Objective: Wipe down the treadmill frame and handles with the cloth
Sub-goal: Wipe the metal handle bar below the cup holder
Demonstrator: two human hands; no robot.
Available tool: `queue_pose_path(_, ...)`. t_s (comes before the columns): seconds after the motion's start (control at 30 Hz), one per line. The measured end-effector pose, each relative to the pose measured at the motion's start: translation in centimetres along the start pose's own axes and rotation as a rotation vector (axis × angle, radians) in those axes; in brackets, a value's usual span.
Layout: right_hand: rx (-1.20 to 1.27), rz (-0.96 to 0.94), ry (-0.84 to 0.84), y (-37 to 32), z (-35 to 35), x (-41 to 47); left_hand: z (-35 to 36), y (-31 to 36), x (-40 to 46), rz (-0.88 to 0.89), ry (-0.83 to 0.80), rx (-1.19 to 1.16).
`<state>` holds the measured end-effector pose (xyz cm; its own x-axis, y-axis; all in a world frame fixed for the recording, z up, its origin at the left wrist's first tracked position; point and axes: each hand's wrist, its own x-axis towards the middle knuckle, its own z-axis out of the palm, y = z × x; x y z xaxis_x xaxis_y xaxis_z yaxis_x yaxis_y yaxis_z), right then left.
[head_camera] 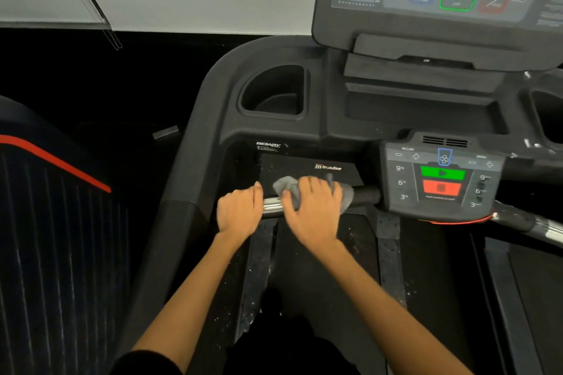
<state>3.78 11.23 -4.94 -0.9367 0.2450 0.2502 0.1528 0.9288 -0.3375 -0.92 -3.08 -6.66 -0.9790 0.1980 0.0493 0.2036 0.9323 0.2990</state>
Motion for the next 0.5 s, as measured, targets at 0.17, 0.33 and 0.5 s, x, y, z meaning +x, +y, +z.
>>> queue_pose_path(0.17,0.113,-0.254,-0.065,-1.5,1.4,-2.0,0.1,0.1,-0.7,0.051,0.103,-0.033)
queue_pose_path(0.33,0.042,-0.586,-0.133,2.7,1.2,-2.0,0.0,0.3,-0.8,0.089,0.124,0.037)
queue_pose_path(0.5,-0.203,-0.737,-0.135,8.1,-0.4,-1.8,0.2,0.4,-0.9,0.006,0.13,0.018)
